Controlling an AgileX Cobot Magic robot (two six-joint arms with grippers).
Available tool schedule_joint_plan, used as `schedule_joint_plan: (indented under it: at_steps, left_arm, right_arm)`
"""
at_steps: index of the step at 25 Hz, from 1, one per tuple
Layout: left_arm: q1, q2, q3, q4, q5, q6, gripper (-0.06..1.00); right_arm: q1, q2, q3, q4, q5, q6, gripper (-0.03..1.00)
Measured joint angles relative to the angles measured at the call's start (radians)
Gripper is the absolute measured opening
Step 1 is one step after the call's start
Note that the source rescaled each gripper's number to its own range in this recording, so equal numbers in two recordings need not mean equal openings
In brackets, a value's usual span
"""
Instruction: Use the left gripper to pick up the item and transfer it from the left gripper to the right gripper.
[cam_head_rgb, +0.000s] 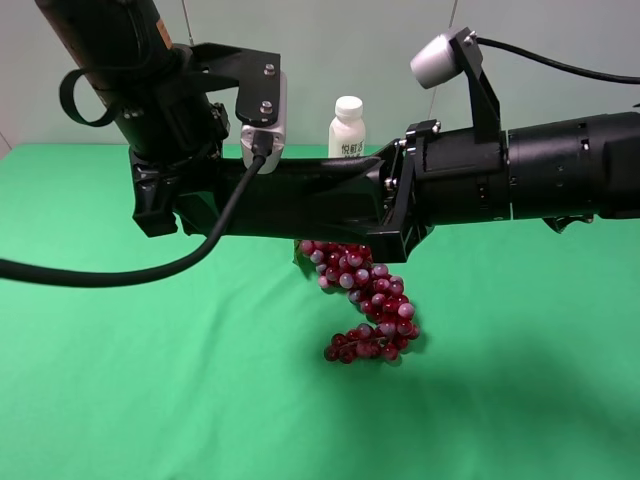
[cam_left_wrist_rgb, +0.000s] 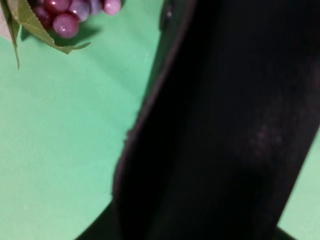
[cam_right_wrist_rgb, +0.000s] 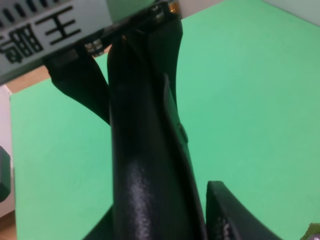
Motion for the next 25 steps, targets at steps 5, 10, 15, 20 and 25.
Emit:
schedule_joint_plan:
  at_steps: [5, 10, 15, 20, 25]
  left_arm:
    - [-0.001, -0.002, 0.000, 0.000, 0.004, 0.000, 0.01]
    - [-0.002, -0.041, 0.000, 0.001, -0.022, 0.001, 0.61]
    - [-0.002, -0.071, 0.000, 0.001, -0.042, 0.001, 0.96]
    - [-0.002, -0.072, 0.000, 0.001, -0.037, -0.004, 0.99]
    - [-0.003, -0.097, 0.000, 0.001, -0.003, -0.077, 1.00]
  right_arm:
    - [0.000, 0.000, 0.000, 0.000, 0.000, 0.000, 0.03]
    - [0.000, 0.001, 0.000, -0.011, 0.004, 0.000, 0.02]
    - [0.000, 0.001, 0.000, -0.012, 0.004, 0.000, 0.01]
    - [0.000, 0.001, 0.000, -0.012, 0.004, 0.000, 0.01]
    - [0.000, 0.001, 0.000, -0.012, 0.004, 0.000, 0.01]
